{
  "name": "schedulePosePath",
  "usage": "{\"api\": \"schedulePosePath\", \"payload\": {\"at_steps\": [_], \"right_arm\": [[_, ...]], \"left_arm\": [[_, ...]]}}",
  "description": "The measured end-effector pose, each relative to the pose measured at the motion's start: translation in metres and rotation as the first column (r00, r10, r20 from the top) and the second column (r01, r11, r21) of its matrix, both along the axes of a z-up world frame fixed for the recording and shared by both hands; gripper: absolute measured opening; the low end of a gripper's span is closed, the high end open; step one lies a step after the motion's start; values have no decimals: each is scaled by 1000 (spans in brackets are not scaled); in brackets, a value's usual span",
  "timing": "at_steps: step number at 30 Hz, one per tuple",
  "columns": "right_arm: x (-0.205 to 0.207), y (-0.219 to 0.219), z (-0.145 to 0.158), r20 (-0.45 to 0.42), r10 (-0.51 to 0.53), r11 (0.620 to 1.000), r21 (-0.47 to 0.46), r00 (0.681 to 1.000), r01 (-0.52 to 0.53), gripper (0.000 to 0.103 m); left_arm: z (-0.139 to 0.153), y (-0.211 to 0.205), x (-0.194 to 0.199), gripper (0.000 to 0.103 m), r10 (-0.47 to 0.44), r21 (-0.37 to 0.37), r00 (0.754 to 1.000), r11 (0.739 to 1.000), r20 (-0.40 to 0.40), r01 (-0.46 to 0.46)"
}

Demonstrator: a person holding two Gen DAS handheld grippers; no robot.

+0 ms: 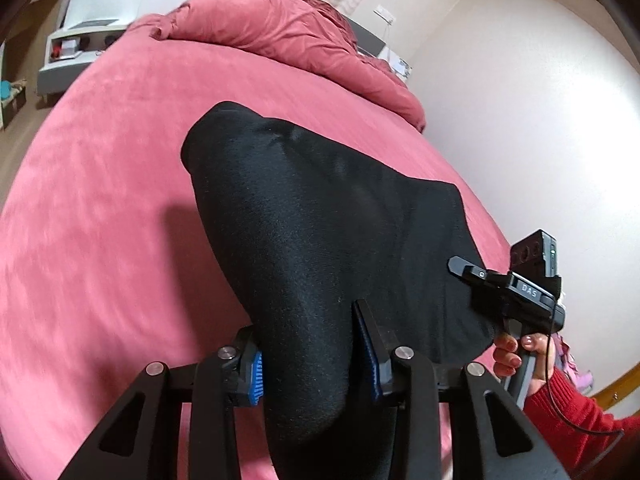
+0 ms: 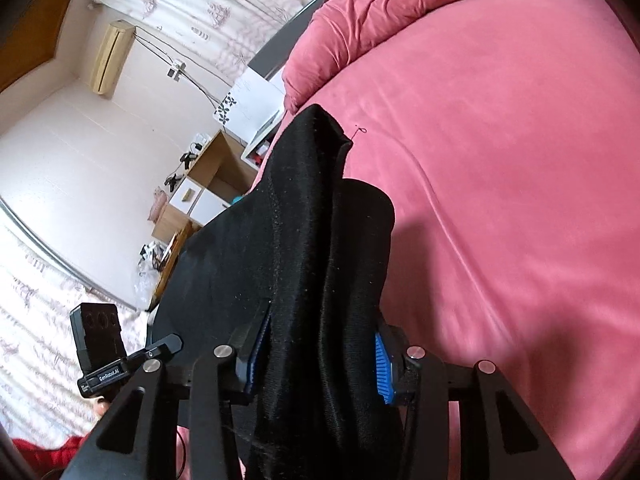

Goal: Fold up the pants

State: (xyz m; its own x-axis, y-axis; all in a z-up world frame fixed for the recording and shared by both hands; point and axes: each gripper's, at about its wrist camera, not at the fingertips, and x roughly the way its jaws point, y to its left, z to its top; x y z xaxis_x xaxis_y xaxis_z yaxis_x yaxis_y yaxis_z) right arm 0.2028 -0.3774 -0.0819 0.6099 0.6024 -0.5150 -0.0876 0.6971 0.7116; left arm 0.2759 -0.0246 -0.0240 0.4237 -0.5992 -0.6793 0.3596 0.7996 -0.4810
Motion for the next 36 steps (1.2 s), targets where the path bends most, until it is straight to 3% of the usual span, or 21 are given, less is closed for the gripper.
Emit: {"api": "schedulePosePath", "payload": {"at_steps": [8,13,15,18,23,30,36], "right_arm": [[62,2,-12,-12,-27,1000,-15,1000,27,44],[73,-12,-45,-72,-51,999,2,996,51,46],[72,-16,-54,-71,-49,998,23,996,51,49],[67,-14,-57,-28,-42,999,-2,999,42,49],[66,-12,-56,-42,-61,998,-12,997,61,53],[56,0,-28,-62,-164,966,-213,985,148,70],[10,11,5,42,-283,866,-419,958,274,79]], "left_arm": [[-18,-5,63,38,16,44,1000,999,27,-17],[-51,10,81,48,30,68,999,997,-23,-29],[-63,14,76,54,35,58,999,998,-9,-34],[-70,16,61,63,42,82,996,995,77,-48],[-69,19,46,65,62,101,990,992,125,-75],[-60,20,11,66,121,185,976,971,181,-155],[-50,26,-31,66,173,247,957,941,234,-231]]}}
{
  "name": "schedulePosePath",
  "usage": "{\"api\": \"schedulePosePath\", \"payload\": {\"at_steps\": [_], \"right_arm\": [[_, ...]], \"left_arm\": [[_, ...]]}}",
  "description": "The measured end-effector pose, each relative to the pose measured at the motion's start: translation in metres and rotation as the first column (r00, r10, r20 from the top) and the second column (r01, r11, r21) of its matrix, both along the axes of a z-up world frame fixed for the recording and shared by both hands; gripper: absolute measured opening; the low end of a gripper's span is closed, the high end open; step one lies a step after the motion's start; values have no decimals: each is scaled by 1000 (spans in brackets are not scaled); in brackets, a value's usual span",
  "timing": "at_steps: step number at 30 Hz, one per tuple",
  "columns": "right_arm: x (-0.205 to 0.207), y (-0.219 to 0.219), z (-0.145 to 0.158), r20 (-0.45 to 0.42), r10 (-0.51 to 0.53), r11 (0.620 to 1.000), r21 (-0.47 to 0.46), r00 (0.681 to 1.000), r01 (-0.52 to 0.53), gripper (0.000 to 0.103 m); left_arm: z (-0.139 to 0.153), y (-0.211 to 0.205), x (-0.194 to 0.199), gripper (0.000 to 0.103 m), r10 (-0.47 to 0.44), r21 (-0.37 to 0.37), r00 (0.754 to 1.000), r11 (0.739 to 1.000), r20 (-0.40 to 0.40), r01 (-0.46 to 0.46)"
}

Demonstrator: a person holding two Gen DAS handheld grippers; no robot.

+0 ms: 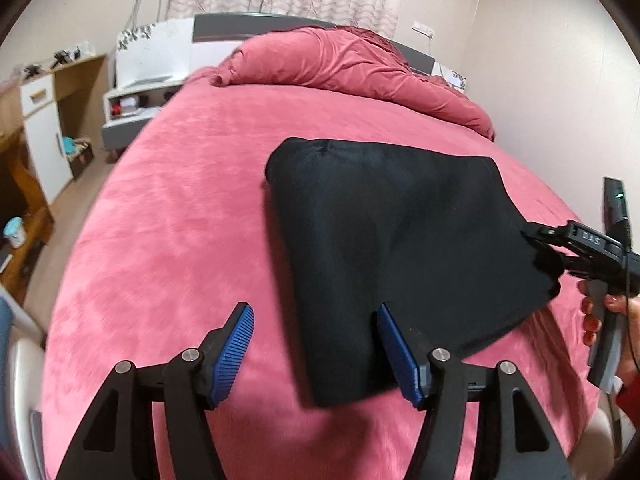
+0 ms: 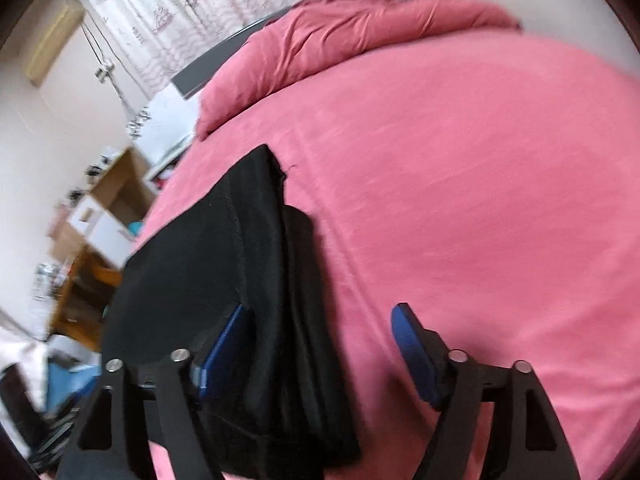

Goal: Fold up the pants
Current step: 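Open both tools and pull them back from the folded trousers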

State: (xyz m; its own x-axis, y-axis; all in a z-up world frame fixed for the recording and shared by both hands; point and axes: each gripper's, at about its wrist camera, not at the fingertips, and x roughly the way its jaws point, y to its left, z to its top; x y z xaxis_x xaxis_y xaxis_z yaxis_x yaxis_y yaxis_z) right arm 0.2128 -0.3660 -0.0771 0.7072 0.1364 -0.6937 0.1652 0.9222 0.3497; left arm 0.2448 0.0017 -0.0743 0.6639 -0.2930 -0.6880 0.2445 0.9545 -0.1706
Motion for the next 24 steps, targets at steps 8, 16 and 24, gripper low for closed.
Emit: {"api": "schedulePosePath", "payload": {"at_steps": [8,16,24], "right_arm": [[-71,49,-2,3,21,982,-187,1000,-20,90],[-119,97,-26,-50,59,981,-181,997,-67,90],[-157,124,-32,-55,90,972,-213,994,-100,90]], "left_arm": [[-32,-7,-52,66,49,39,993,998,-111,-45],[-43,-15,-98,65,104,76,986,993,-134,-94],[-31,-12,-125,66,178,121,976,979,-126,-163]]}}
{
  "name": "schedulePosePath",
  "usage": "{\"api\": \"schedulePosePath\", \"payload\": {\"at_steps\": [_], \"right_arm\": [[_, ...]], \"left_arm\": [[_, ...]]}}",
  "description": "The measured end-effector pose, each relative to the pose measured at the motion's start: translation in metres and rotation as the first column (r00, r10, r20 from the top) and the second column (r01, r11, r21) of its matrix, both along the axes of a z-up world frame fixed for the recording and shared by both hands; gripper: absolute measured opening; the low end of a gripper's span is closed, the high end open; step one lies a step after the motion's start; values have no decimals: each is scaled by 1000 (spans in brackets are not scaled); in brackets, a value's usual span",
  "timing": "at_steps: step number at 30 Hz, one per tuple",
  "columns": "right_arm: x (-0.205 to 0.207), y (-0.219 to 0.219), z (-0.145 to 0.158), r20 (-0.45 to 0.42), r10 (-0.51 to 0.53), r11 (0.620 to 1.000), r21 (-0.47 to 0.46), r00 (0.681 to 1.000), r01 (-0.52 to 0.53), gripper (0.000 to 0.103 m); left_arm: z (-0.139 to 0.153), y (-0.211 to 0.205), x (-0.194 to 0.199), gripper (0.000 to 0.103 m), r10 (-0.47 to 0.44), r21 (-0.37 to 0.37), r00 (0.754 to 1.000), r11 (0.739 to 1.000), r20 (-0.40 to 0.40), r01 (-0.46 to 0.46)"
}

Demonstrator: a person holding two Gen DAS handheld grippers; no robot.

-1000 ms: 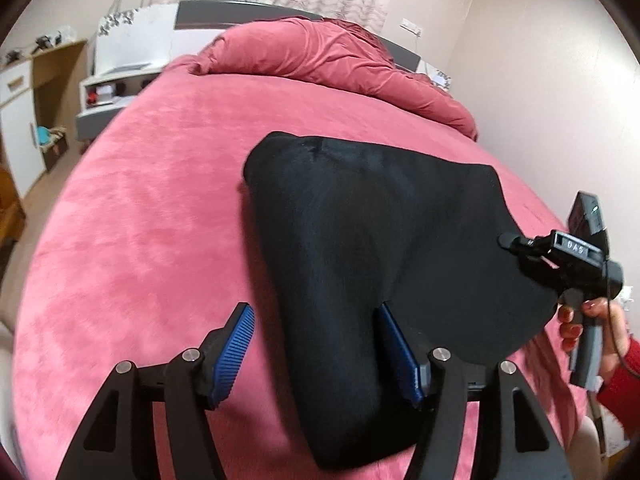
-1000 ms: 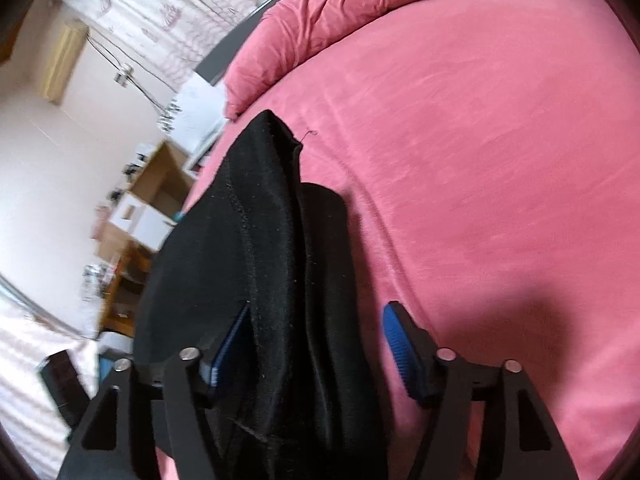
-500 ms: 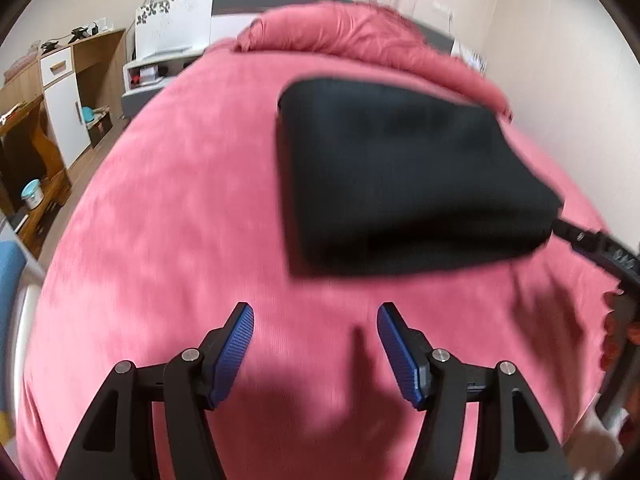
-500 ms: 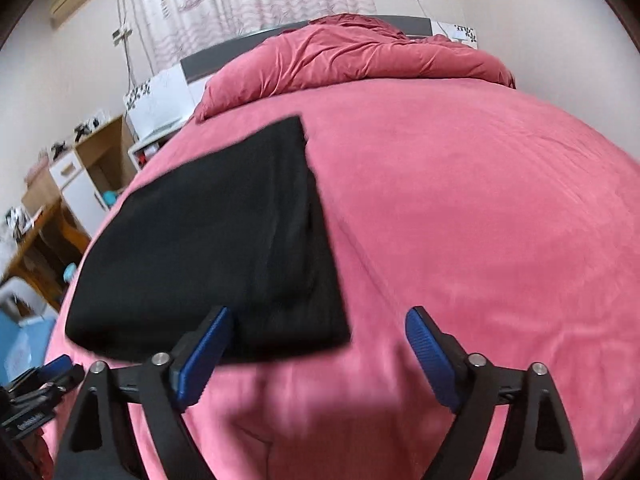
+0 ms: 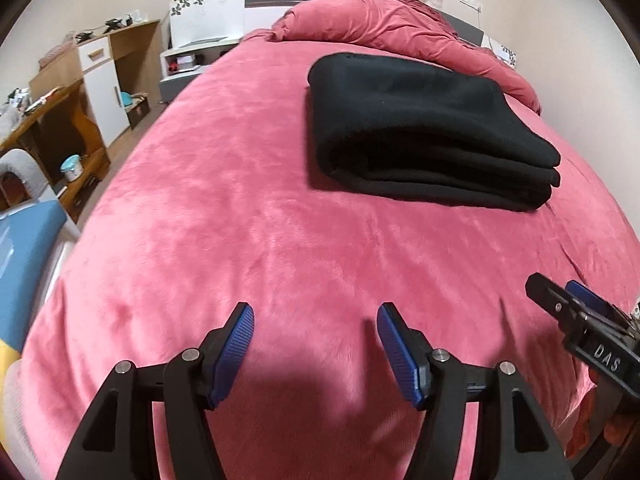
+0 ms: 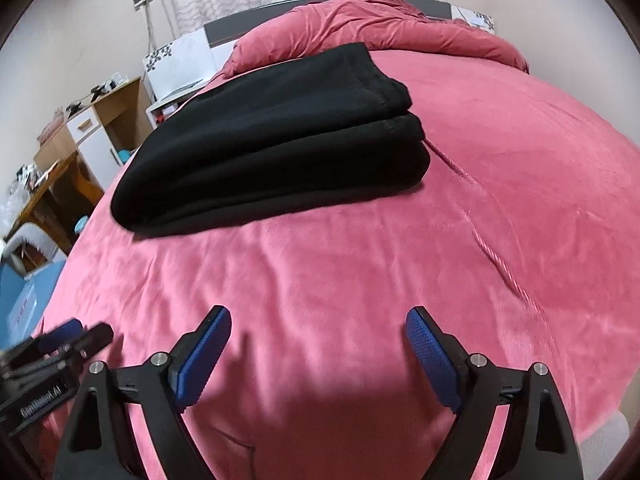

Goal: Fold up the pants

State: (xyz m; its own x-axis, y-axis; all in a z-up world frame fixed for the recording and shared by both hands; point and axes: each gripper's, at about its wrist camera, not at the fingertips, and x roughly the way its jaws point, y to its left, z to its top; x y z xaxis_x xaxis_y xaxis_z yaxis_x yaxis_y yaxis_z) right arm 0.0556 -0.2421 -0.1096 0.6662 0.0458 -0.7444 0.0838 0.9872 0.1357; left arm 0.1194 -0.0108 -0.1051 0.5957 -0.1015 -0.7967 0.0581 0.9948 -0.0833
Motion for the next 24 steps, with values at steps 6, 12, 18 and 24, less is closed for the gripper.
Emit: {"api": "schedulePosePath", "payload": {"at_steps": [6,12,18,24], "right_arm": [[-31,10,22,82,-33,998,-48,996,37,98],[-41,17,36,111,-47,997,-62,993,54,101],[-48,9,38,121,-84,993,-69,989,93,102],[-52,6,40,135,-94,992,-66,986,104,102]], "left_arm": [[21,4,-24,65,9,-15,998,1000,59,-8],[32,-1,-49,65,-6,21,994,1000,109,4],[35,1,-54,65,-4,40,993,999,116,0],[45,0,-58,65,-5,36,989,999,147,0]]}}
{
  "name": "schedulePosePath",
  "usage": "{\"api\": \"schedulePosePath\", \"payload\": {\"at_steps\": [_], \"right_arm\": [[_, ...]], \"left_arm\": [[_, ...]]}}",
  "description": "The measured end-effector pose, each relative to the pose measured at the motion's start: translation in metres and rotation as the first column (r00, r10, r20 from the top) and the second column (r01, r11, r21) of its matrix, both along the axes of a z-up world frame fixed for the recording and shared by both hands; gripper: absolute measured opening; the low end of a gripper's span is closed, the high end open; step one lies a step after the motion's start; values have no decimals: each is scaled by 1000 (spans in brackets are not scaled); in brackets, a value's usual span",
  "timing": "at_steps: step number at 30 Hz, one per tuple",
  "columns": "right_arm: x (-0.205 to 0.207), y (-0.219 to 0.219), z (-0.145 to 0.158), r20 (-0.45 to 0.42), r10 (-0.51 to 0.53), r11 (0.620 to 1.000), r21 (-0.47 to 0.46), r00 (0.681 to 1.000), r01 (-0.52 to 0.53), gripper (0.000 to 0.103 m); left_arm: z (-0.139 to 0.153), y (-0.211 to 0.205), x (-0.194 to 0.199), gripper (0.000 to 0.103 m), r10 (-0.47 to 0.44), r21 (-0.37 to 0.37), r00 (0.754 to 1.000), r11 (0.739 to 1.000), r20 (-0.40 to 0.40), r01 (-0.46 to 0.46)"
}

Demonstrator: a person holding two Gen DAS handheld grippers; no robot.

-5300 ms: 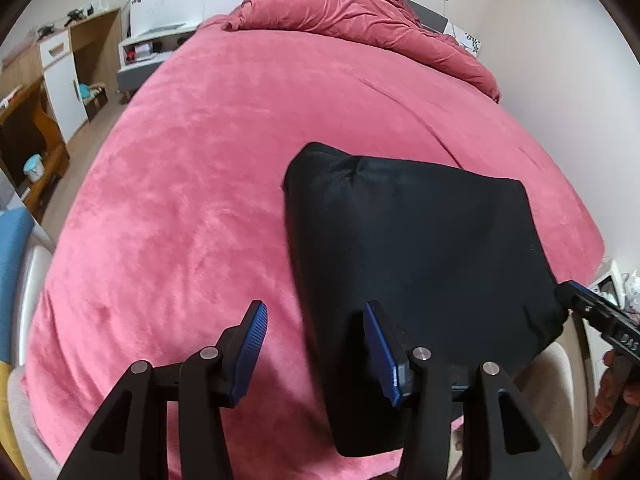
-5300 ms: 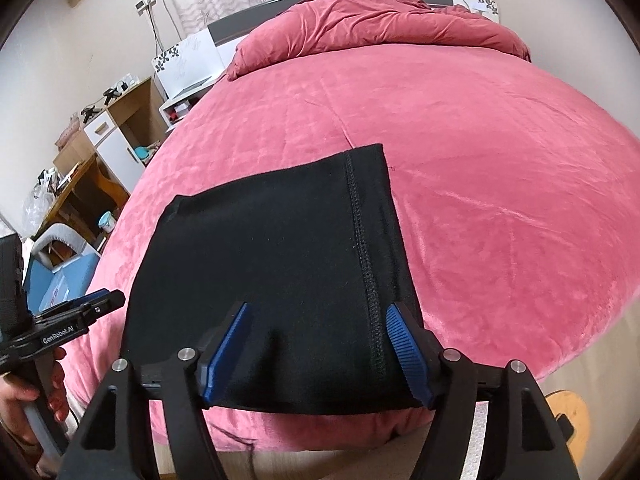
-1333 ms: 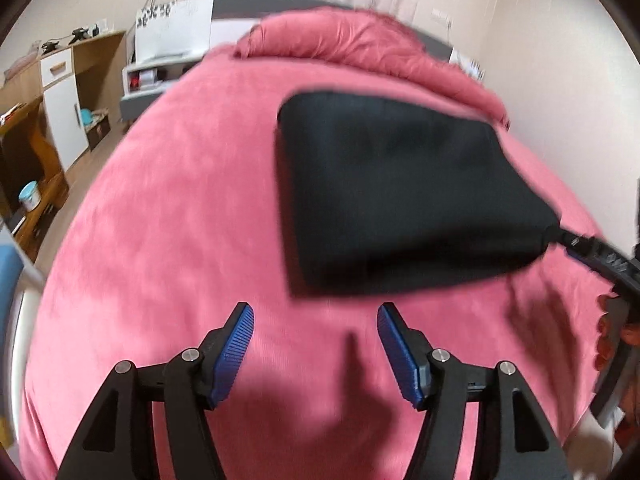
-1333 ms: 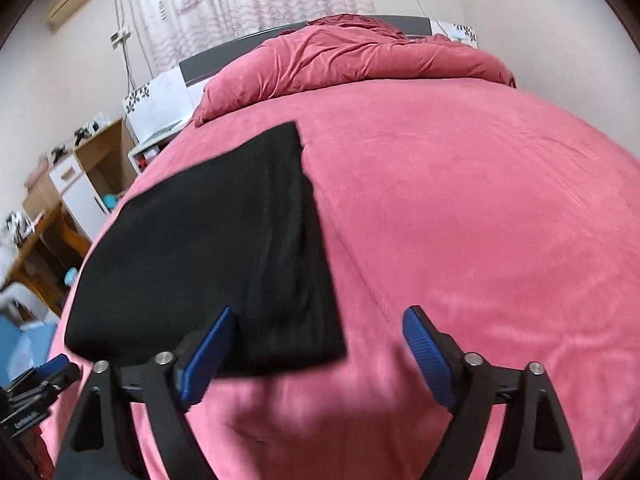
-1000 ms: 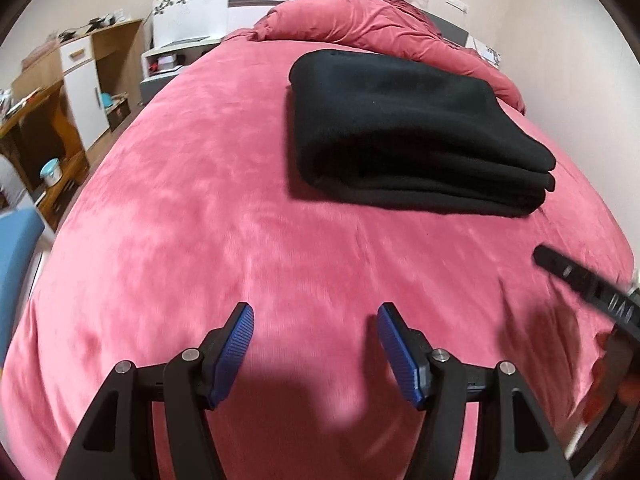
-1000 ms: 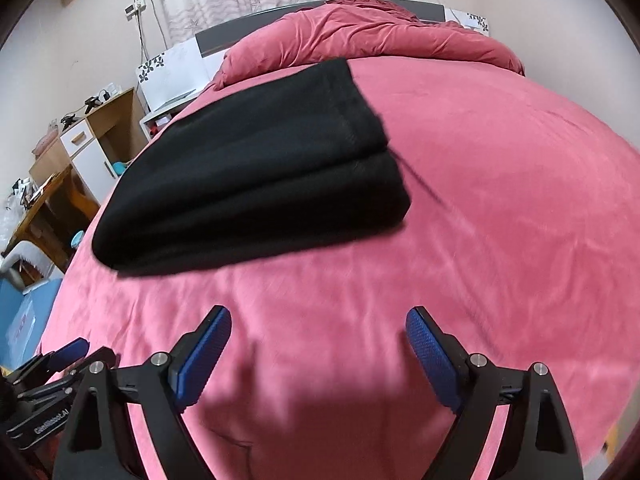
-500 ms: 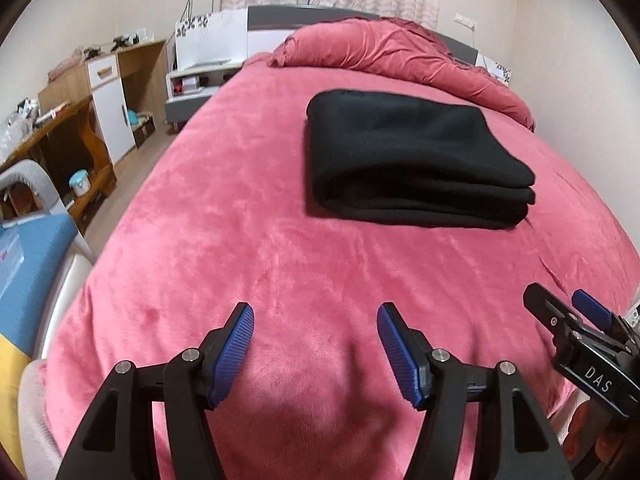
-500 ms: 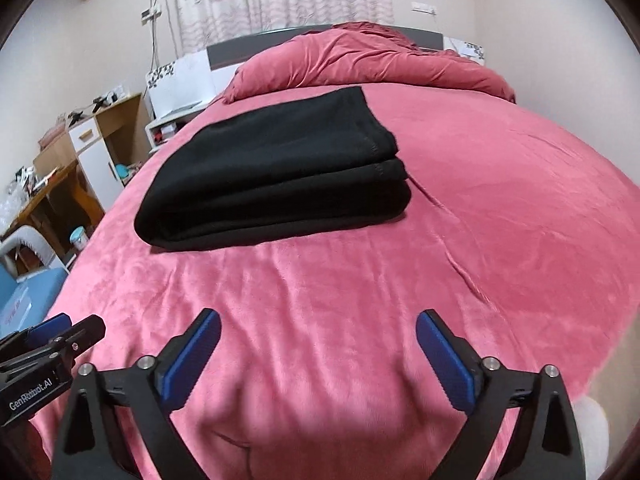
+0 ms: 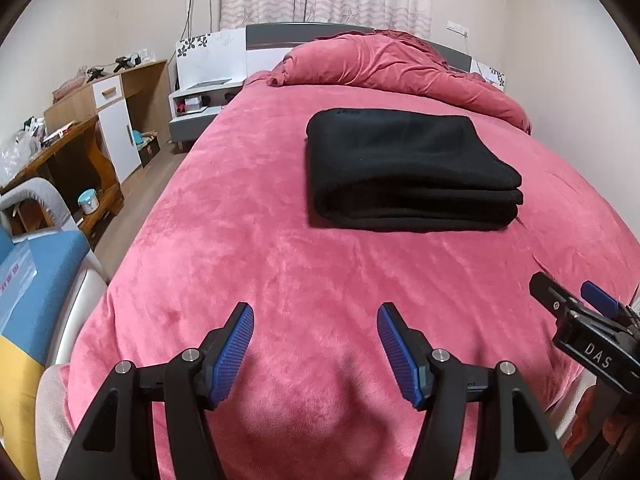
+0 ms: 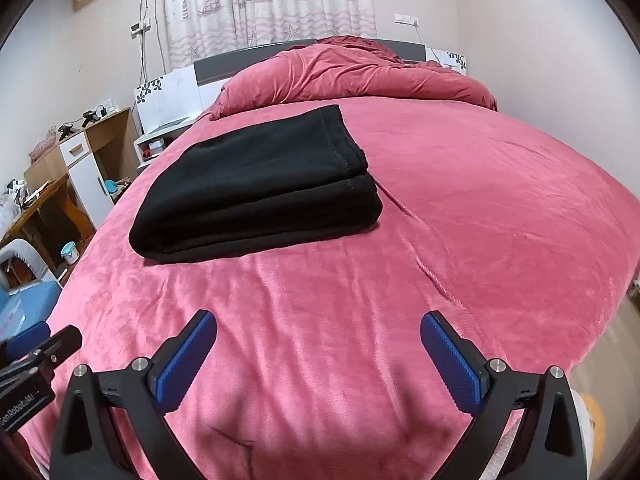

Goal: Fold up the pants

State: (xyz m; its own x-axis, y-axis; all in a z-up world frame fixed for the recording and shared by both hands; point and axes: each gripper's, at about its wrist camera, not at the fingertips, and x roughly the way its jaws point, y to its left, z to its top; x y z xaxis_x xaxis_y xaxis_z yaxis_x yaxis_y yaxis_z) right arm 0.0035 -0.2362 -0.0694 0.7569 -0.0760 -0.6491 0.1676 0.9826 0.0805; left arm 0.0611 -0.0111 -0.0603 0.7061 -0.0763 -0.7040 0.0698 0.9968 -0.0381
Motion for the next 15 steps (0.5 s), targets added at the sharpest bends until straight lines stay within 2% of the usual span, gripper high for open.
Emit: {"api": "schedulePosePath", "payload": {"at_steps": [15], "right_arm": [[0,5,2,15,16,1000,-26,1000,-16,103]], "left_arm": [[0,-2,1,65,1,-12,1000,1000,-8,-1]]}}
